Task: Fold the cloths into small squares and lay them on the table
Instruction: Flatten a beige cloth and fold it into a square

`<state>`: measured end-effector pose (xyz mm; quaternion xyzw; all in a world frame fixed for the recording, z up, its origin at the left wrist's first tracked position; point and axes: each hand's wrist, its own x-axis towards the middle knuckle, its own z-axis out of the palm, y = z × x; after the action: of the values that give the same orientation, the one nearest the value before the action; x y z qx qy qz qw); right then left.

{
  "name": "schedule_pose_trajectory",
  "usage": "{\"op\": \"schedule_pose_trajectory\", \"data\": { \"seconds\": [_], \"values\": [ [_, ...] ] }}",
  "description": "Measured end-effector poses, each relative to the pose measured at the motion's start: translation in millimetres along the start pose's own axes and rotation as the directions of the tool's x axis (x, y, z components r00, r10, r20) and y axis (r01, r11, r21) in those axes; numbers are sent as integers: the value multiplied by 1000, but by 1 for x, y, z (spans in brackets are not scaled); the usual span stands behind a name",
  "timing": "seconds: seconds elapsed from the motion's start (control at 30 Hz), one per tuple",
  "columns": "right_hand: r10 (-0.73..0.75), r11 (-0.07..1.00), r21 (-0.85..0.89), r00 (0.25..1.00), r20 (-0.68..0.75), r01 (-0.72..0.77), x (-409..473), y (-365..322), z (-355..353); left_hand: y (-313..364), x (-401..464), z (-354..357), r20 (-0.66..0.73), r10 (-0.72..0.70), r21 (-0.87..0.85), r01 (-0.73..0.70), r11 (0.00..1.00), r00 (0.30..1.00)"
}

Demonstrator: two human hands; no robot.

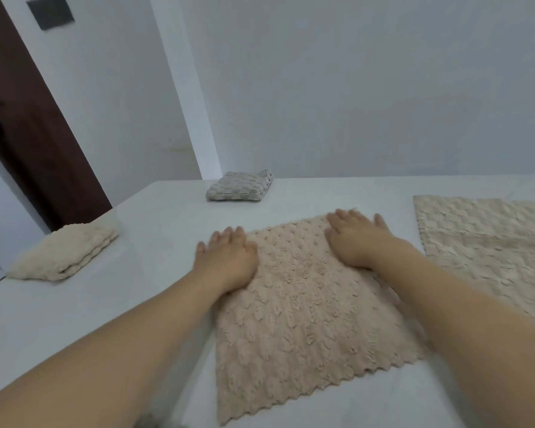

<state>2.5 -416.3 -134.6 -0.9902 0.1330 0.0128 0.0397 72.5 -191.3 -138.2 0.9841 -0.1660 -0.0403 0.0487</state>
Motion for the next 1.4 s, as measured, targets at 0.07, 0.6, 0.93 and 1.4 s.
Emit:
{"op": "schedule_pose_trajectory", "data": {
  "seconds": [0.07, 0.6, 0.93, 1.4],
  "values": [
    [65, 997, -39, 998, -26, -66, 13, 6, -10, -13, 14, -11, -36, -78, -25, 77, 997, 996],
    [-35, 986, 105, 773, -634, 131, -15, 12, -176, 13, -25, -170, -818, 235, -18, -432, 902, 525],
    [-155, 983, 54, 957, -246, 173, -126, 5, -123, -27, -116, -111, -304, 479, 6, -501, 866, 824],
    [-54, 989, 136, 999, -7, 55, -78, -36, -80, 4, -75, -88, -195, 254, -284, -303, 910, 947]
  ]
}}
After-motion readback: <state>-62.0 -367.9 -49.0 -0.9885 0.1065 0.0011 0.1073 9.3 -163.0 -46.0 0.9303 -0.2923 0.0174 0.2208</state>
